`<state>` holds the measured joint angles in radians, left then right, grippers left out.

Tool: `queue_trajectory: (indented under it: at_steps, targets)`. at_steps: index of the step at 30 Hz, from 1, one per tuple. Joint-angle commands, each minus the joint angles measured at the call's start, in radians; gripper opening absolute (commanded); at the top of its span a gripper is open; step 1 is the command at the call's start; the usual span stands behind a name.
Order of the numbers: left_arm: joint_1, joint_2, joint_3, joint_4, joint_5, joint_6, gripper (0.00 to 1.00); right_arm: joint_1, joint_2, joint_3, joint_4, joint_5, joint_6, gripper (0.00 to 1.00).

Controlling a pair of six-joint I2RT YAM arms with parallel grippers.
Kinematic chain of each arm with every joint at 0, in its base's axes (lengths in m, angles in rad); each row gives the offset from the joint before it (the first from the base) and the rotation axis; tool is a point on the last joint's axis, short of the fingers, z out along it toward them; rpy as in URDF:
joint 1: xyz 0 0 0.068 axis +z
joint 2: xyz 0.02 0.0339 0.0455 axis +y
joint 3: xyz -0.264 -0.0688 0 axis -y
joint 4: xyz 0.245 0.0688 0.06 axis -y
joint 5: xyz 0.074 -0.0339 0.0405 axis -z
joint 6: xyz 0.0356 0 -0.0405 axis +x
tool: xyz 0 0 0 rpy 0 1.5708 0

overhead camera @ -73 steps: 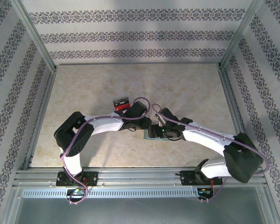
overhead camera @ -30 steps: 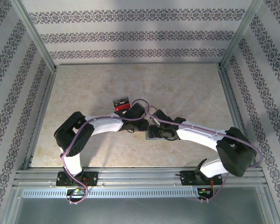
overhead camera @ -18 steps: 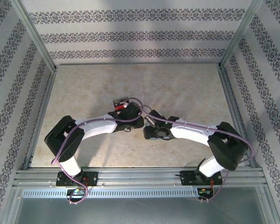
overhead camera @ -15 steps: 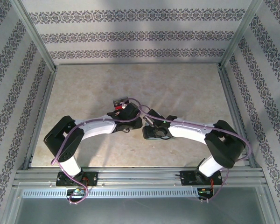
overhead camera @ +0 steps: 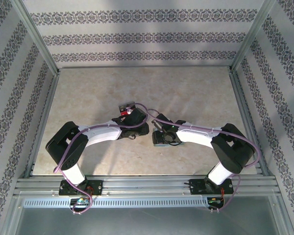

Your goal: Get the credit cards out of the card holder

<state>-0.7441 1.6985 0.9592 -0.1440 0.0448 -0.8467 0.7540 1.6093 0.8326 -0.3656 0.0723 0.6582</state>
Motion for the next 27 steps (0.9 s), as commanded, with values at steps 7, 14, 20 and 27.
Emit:
queue_trajectory:
  at_steps: [7,14,20,27]
  targets:
    - [0.006,-0.023,0.003,0.014,0.007,-0.006,0.36,-0.050,-0.009,-0.117,0.118,-0.155,0.027,0.46]
    - [-0.001,0.012,0.039,0.075,0.099,0.009,0.46,-0.193,-0.174,-0.267,0.314,-0.394,0.032,0.46]
    - [-0.027,0.086,0.101,0.114,0.144,0.014,0.46,-0.285,-0.234,-0.334,0.370,-0.482,0.024,0.46]
    - [-0.037,0.169,0.150,0.127,0.171,0.007,0.50,-0.362,-0.262,-0.402,0.467,-0.592,0.027,0.47]
